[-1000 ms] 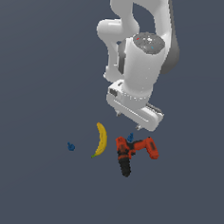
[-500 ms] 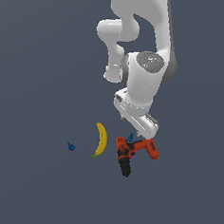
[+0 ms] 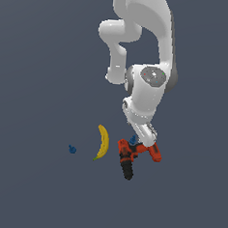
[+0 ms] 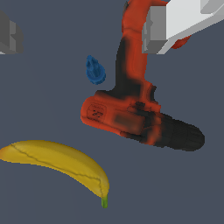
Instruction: Pick up a designated object from a clutter of objects.
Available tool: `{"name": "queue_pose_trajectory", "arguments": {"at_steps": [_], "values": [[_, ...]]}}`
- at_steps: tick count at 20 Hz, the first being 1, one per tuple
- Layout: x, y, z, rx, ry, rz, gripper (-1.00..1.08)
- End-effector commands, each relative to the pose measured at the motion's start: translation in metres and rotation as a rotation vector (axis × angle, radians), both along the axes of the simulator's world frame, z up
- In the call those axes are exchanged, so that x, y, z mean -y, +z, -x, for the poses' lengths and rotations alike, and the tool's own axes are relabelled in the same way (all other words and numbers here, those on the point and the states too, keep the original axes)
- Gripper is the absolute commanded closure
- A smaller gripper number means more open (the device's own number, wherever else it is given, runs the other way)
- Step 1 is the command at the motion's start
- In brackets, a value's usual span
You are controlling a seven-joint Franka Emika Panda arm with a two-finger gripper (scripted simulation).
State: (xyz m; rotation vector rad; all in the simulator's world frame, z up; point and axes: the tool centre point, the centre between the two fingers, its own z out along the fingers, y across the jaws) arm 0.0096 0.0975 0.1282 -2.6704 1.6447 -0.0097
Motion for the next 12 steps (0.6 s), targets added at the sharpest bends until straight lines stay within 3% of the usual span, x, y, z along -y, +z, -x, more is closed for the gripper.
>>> {"name": "queue_pose_trajectory", "arguments": {"at_steps": [1,12], "values": [[-0.003,-0.009,0.003,-0.002,-0.053,0.000,-0.92],[-0.011,-0.033,0.011,-0.008,-0.187,0.000,-0.92]]}}
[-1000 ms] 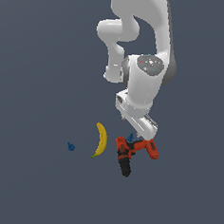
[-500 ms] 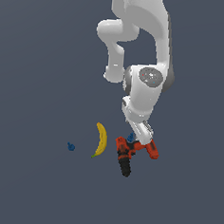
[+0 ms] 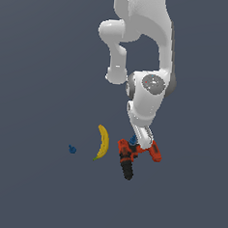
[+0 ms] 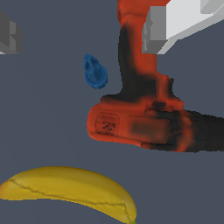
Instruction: Pick up a designated object from a clutter of objects.
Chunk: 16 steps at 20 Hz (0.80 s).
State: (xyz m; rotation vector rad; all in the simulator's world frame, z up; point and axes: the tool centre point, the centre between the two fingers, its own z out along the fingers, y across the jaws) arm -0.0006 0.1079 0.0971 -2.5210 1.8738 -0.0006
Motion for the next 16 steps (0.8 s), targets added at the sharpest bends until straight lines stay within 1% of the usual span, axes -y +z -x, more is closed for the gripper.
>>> {"name": "queue_pose_trajectory", "arguments": {"at_steps": [1,9,16], "values": [[-0.001,-0.003,0.001,0.000,-0.018,0.000,-0.92],[-0.001,-0.007,0.002,-0.001,-0.024,0.000,-0.92],[-0.001,-0.036,0.003,-0.001,-0.027,0.000,-0.92]]}}
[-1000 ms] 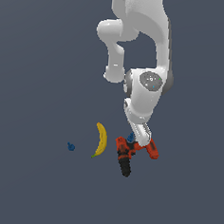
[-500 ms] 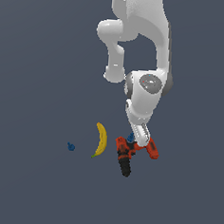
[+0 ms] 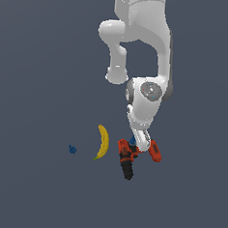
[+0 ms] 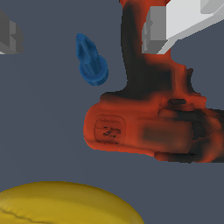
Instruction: Pick up a designated object from a clutter of objects.
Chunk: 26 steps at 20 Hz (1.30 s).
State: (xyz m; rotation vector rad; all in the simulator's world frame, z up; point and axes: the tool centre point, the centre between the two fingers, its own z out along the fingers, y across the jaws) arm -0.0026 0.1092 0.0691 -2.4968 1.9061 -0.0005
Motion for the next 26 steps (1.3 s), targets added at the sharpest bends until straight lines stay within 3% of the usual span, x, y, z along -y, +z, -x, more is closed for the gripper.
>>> {"name": "queue_pose_trajectory", "arguments": {"at_steps": [1,8,9,26], "values": [[0.000,-0.012,0.001,-0.001,-0.001,0.000,-0.92],[0.000,-0.027,0.000,-0.001,-0.002,0.000,-0.92],[0.000,-0.027,0.000,-0.001,-0.002,0.000,1.08],[-0.002,-0.011,0.000,0.007,-0.002,-0.002,1.08]]}}
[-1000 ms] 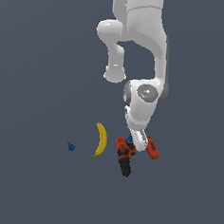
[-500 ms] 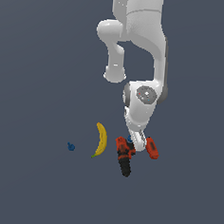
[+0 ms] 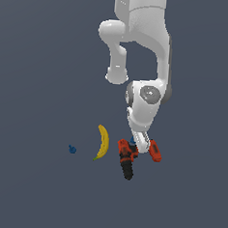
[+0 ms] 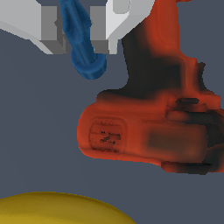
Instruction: Pick up a designated object from a clutter of objects.
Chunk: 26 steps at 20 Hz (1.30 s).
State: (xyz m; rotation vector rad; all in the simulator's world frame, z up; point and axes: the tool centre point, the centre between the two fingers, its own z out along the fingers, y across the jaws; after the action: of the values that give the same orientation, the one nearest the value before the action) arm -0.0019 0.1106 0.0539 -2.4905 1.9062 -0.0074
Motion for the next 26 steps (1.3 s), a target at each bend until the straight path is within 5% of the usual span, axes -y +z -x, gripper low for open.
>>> {"name": "queue_pose_trajectory", "arguments": {"at_steps": [1,12,26], "values": [[-0.001,0.008,0.001,0.001,0.000,0.000,1.08],[-0.011,0.079,0.019,-0.001,0.000,0.001,1.08],[-0.033,0.226,0.051,-0.003,0.000,0.002,1.08]]}}
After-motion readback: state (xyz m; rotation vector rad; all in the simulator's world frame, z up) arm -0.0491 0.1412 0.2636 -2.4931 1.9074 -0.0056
